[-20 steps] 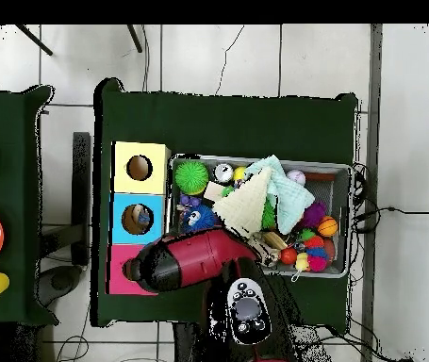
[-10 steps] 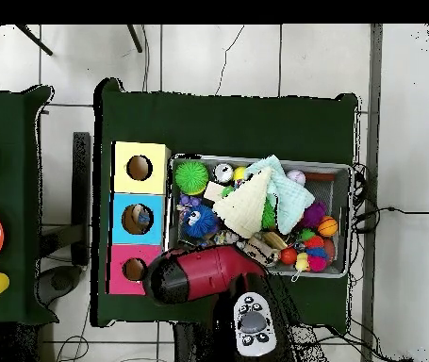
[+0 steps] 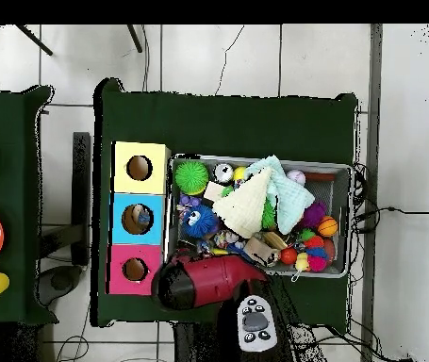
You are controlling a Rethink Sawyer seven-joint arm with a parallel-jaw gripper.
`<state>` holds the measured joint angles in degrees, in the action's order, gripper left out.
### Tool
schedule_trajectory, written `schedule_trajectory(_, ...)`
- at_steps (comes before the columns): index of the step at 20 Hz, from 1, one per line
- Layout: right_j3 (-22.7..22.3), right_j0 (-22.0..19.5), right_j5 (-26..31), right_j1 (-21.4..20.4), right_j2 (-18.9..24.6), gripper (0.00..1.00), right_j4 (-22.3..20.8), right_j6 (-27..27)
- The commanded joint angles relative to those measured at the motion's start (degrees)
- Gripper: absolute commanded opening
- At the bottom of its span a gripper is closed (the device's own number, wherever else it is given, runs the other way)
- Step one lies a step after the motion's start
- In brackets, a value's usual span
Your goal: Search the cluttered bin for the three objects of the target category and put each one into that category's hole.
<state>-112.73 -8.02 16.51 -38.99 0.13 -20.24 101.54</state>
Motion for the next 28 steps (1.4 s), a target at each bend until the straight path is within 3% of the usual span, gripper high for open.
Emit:
schedule_trajectory(1,-0.9,-1.2,-5.6,5.7,-1.2,1.00,2.1,11.9)
schedule_trajectory(8,0.3,-2.0,-7.8,8.9,-2.2,1.00,2.2,11.0)
schedule_trajectory(19,1.2,-1.4,-7.4,8.6,-3.0,1.00,1.9,9.7)
schedule_trajectory(24,2.2,-1.0,-8.6,10.4,-3.2,1.00,1.3,9.4)
schedule_trajectory(28,4.2,0.0,-10.9,14.3,-4.1,1.00,1.1,9.6)
